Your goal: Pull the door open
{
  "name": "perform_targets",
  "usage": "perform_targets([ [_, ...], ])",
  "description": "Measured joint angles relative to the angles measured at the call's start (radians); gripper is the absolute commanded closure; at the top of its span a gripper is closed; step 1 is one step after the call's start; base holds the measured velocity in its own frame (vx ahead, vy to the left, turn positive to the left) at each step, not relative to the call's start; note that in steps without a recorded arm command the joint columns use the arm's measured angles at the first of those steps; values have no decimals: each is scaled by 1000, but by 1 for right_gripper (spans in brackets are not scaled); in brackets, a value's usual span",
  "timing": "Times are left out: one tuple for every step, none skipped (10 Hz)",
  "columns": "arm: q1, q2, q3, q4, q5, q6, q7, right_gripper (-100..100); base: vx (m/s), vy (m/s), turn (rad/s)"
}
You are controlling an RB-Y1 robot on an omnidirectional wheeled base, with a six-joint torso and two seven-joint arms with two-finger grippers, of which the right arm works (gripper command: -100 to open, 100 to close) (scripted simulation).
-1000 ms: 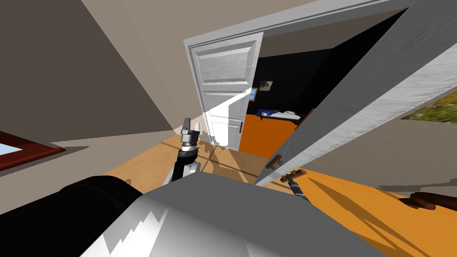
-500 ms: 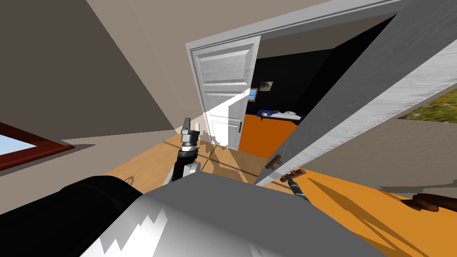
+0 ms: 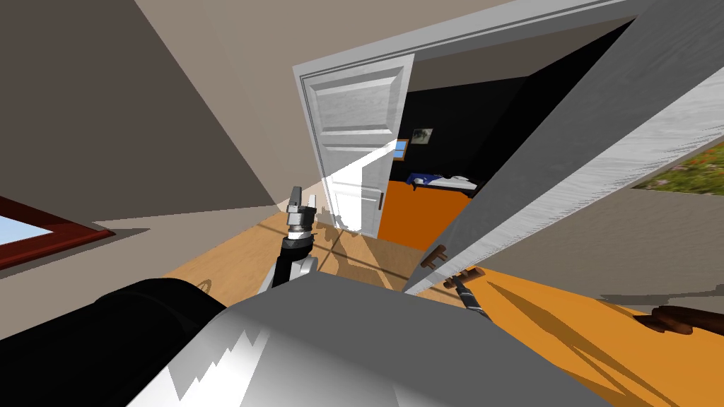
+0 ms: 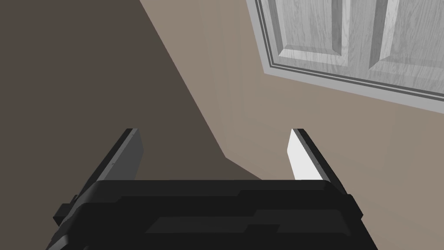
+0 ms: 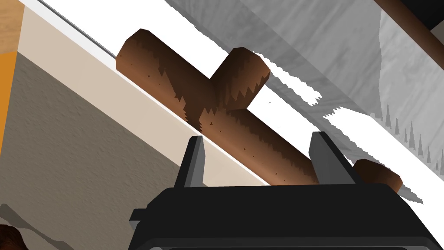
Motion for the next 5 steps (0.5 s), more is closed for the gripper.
perform_targets([
  [9, 0, 1, -17, -1, 7, -4, 100, -21, -34, 15],
  [5, 2, 3, -12, 0, 7, -6, 100, -15, -11, 2],
  [1, 1, 4, -8, 0, 7, -6, 100, 0, 0, 0],
  [-6, 0, 5, 8, 1, 0, -8, 100, 0, 0, 0],
  [-10, 0, 6, 17, 1, -6, -9, 100, 0, 0, 0],
])
